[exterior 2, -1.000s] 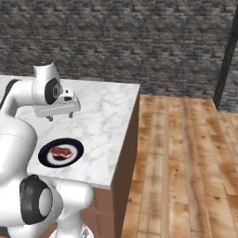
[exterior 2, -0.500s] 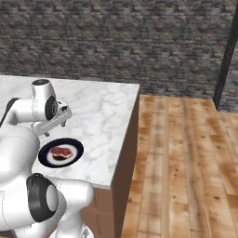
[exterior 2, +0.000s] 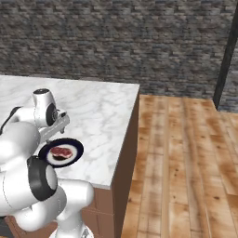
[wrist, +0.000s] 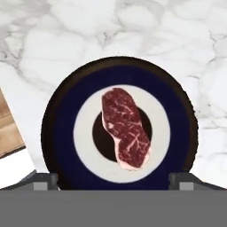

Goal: Place the steak on the rack of the oven.

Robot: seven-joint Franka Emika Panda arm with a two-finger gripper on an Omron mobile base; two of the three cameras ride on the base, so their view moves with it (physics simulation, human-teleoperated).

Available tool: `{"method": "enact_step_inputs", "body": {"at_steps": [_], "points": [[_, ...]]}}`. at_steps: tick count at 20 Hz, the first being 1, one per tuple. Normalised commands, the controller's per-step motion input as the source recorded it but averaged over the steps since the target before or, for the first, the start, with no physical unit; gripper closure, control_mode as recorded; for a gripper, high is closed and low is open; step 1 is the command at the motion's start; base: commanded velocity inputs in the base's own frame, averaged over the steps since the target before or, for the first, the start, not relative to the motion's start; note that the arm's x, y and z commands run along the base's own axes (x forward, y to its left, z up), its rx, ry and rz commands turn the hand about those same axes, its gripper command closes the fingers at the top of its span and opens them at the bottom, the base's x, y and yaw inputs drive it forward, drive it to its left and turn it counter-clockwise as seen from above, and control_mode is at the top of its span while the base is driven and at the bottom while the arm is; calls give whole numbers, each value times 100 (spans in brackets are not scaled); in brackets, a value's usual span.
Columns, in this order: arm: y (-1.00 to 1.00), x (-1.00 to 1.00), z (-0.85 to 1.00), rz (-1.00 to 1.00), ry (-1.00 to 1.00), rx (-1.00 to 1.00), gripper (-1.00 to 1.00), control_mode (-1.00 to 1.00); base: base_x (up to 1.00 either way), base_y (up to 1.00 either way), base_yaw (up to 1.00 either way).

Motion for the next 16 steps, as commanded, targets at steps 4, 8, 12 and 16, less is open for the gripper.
{"method": "enact_step_inputs", "body": {"at_steps": [4,8,12,16], "points": [[12,1,-32,-3,0,0,-100,-100,0,0,0],[0,12,-45,0,0,-4,-100,-100,0,0,0],[0,5,-39,0,0,-11,-100,-100,0,0,0],[0,9,-35,0,1,-3,-100,-100,0,0,0]]}}
